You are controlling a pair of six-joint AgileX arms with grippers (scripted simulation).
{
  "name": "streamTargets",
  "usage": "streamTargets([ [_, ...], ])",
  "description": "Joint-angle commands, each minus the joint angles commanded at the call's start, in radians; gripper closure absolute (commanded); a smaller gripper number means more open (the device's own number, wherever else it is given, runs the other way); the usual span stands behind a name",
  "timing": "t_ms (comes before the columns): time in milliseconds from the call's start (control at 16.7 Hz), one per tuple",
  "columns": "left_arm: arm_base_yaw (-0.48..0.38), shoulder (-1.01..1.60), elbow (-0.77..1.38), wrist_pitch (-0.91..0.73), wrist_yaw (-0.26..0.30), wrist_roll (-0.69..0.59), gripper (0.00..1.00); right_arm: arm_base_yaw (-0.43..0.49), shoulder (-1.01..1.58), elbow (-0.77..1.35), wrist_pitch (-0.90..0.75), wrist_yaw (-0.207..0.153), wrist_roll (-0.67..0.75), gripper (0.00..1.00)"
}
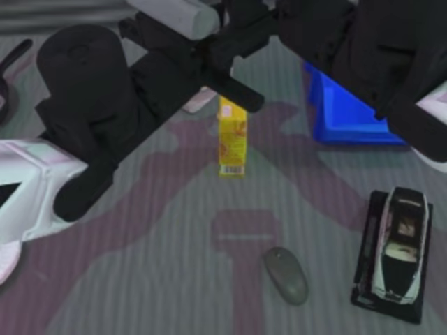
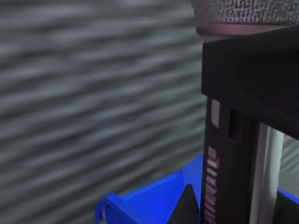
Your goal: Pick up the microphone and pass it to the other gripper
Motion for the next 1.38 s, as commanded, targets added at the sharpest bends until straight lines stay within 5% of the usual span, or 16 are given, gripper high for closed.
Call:
streamTargets([
  [540,0.0,0.0,0.0,0.0,0.0,0.0,1.0,0.0,0.0,0.0,0.0,0.0,0.0,0.98],
  [1080,0.0,0.0,0.0,0.0,0.0,0.0,1.0,0.0,0.0,0.0,0.0,0.0,0.0,1.0],
  [1380,0.0,0.0,0.0,0.0,0.0,0.0,0.62,0.0,0.0,0.0,0.0,0.0,0.0,1.0],
])
